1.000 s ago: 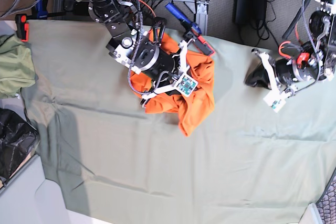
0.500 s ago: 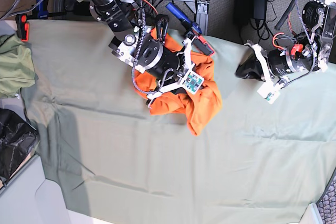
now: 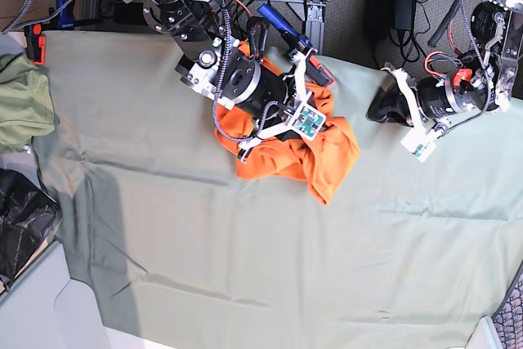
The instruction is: Fold the T-shirt properly
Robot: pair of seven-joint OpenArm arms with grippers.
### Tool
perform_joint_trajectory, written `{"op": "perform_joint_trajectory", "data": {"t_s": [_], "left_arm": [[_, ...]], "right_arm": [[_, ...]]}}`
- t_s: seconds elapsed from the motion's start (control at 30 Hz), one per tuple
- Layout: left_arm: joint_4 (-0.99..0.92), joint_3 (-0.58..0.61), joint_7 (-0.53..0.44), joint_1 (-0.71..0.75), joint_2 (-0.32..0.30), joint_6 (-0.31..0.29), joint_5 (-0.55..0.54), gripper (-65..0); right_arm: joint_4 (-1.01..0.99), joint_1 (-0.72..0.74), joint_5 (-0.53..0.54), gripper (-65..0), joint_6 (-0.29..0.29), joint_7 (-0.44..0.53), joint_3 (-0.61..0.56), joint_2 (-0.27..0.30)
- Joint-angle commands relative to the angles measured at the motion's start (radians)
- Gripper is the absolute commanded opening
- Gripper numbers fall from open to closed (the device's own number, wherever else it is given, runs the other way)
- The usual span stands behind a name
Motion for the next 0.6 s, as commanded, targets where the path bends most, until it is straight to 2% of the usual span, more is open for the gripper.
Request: {"op": "perform_joint_trajectory", "data": {"t_s": [0.0, 0.13, 0.23, 0.27, 0.37, 0.57], "left_arm": [[0.018, -0.005, -0.019, -0.006, -0.008, -0.022, -0.014, -65.0], [0.018, -0.005, -0.019, -0.006, -0.008, -0.022, -0.015, -65.0], [0.018, -0.005, -0.018, -0.006, -0.008, -0.023, -0.032, -65.0], [0.018, -0.005, -0.018, -0.006, -0.008, -0.023, -0.034, -65.0], [0.018, -0.005, -0.018, -0.006, -0.008, -0.023, -0.035, -65.0], [0.018, -0.005, -0.018, -0.006, -0.008, -0.023, -0.035, -65.0]], "right_arm": [[0.019, 0.014, 0.011, -64.4, 0.105, 0.030, 0.005, -0.002], [0.019, 0.014, 0.011, -62.2, 0.105, 0.030, 0.005, -0.002], [0.019, 0.014, 0.011, -50.5, 0.105, 0.031, 0.005, -0.002], [0.019, 0.014, 0.011, -49.7, 0.105, 0.031, 0.005, -0.002], [0.019, 0.014, 0.011, -50.8, 0.105, 0.031, 0.005, -0.002], [0.019, 0.014, 0.012, -63.4, 0.105, 0.030, 0.005, -0.002]]}}
